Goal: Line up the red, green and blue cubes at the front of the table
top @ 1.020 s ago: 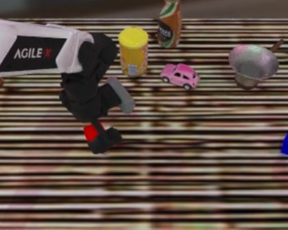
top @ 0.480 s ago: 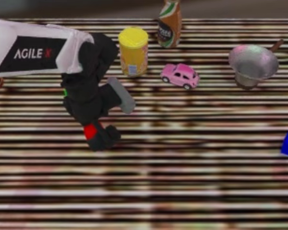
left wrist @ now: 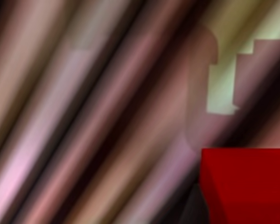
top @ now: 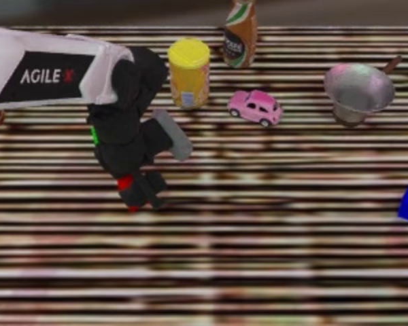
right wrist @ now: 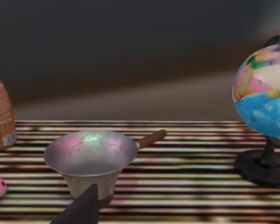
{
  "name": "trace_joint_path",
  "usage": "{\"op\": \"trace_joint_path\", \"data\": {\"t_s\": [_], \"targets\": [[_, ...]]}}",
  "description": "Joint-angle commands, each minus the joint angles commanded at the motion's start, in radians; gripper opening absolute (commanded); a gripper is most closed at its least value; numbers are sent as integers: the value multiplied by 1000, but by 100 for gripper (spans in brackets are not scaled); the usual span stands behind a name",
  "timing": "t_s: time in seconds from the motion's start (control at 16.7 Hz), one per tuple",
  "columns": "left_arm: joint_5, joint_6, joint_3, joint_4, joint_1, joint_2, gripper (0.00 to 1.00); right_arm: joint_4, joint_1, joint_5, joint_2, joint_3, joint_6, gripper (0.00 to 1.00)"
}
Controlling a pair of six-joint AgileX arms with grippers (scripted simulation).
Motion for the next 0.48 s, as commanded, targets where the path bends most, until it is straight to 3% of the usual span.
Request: {"op": "trace_joint_path", "data": {"t_s": [0.48], "targets": [[18,-10,62,-97,3,-64,0,0,0,0,0,0,0,100]]}}
